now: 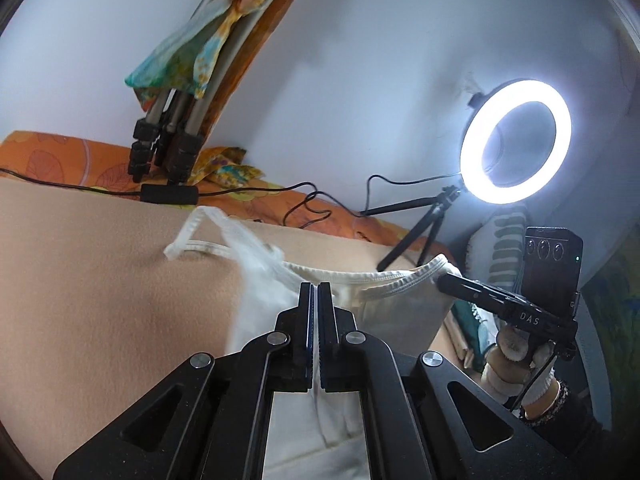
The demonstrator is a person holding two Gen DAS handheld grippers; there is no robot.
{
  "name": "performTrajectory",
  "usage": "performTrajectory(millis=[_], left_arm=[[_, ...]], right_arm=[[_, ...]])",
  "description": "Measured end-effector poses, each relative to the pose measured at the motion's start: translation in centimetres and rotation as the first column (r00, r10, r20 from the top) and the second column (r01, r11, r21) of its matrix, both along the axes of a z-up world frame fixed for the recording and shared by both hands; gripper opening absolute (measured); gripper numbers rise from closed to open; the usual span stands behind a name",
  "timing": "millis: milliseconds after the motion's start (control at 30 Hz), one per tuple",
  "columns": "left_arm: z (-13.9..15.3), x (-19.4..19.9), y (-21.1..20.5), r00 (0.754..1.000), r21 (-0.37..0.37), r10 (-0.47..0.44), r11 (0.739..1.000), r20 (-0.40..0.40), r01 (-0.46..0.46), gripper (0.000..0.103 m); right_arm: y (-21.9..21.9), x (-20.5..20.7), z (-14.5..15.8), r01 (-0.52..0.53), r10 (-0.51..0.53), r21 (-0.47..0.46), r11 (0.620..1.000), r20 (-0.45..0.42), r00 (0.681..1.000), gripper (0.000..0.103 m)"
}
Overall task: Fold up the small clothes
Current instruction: 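Grasp the strap end of the folded tank top with both tools, then lift the strap end and fold it over toward the hem with both tools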
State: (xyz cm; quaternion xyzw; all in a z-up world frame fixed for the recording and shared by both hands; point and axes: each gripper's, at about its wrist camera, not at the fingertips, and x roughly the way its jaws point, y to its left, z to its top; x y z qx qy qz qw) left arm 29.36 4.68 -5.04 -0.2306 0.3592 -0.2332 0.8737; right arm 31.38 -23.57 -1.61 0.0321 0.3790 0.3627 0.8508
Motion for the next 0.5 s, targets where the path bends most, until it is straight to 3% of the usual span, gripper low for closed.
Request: performTrajectory(millis=[133, 267, 333, 400, 500], left_arm=[[1.7, -2.4, -0.1, 0.999, 0.017, 0.003, 1.000, 0.037, -0.004, 0.000], [0.7, -2.1, 0.2, 0.999, -0.011, -0.024, 1.000, -0.024, 0.024, 0.000], [-0.1, -1.3, 0.1, 0.998, 0.013, -0.017, 1.000, -0.061, 0.018, 0.008], [-1.4, 0.1, 0.1, 0.994, 0.026, -0.002, 1.000, -0.106, 0.005, 0.024], [-3.4, 2.8, 0.3, 0.988, 0.011, 0.006, 1.000, -0.151, -0.004, 0.032]], right_arm=[[0.2, -2.8, 1.3, -0.016, 0.017, -0.040, 0.999, 0.029, 0.999, 0.001], [0.4, -3.2, 0.9, 0.003, 0.000, -0.100, 0.995, 0.031, 1.000, 0.001], [0.2, -2.6, 0.5, 0.020, -0.017, -0.109, 0.994, 0.029, 0.999, 0.001], [-0.1, -1.3, -0.3, 0.042, -0.042, -0.100, 0.994, 0.009, 0.999, 0.001], [-0.6, 0.6, -1.3, 0.063, -0.065, -0.093, 0.994, -0.016, 0.998, 0.001]])
